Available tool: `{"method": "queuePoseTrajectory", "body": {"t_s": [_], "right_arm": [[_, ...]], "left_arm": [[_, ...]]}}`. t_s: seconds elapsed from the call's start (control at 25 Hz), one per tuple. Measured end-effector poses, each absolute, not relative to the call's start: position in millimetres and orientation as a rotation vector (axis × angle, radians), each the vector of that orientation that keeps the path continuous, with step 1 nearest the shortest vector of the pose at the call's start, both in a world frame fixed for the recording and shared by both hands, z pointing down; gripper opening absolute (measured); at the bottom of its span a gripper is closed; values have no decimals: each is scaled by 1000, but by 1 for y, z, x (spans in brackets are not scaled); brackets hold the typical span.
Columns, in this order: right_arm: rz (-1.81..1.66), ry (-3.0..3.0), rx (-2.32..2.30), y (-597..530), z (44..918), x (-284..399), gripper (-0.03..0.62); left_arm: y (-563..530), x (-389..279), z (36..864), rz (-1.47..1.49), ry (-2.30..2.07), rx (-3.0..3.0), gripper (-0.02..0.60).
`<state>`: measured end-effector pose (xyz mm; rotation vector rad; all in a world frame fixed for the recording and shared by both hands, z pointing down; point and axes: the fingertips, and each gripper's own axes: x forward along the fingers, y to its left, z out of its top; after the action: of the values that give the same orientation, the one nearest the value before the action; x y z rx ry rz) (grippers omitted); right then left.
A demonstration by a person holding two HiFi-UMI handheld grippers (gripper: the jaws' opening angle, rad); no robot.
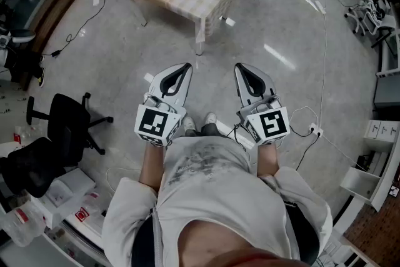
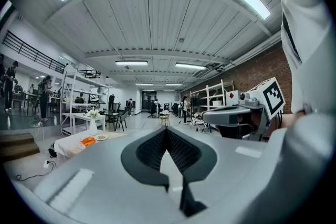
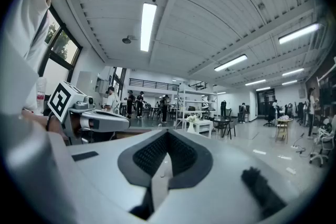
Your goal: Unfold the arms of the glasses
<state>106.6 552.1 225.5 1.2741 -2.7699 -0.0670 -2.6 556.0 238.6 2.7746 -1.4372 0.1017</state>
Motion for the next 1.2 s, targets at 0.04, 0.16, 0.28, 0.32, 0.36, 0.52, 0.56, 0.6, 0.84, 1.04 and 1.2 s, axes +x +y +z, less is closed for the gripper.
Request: {"method": "queuePoseTrajectory", "body": {"t_s": [0.04,0.16,0.28,0.32,0.36,0.52,0.56,0.6,0.84,1.04,1.2], "right_arm": [[-68,-2770,1271,551,226,108,15],[-70,-2777,1258,546,228,111,15],[-74,-2798,1241,542,228,114,17],[-79,-2803,1237,541,228,115,17],[-84,-2805,1233,539,228,117,17],[-103,-2819,1194,534,229,122,17],[-111,-2820,1187,533,229,123,17],[-118,-2821,1182,531,228,124,17],[-116,-2827,1172,519,230,124,17],[-102,-2812,1169,498,234,122,17],[-90,-2790,1167,476,241,110,17]], "left_arm": [[555,-1,239,102,-1442,2773,9],[550,2,240,100,-1459,2767,9],[544,3,242,100,-1488,2750,9],[543,4,242,97,-1500,2742,9],[542,6,242,93,-1513,2735,9],[540,14,239,100,-1555,2726,9],[540,17,240,107,-1559,2726,9],[539,19,240,114,-1560,2727,9],[527,22,236,126,-1571,2740,9],[507,19,237,122,-1573,2729,9],[483,9,243,110,-1557,2724,9]]}}
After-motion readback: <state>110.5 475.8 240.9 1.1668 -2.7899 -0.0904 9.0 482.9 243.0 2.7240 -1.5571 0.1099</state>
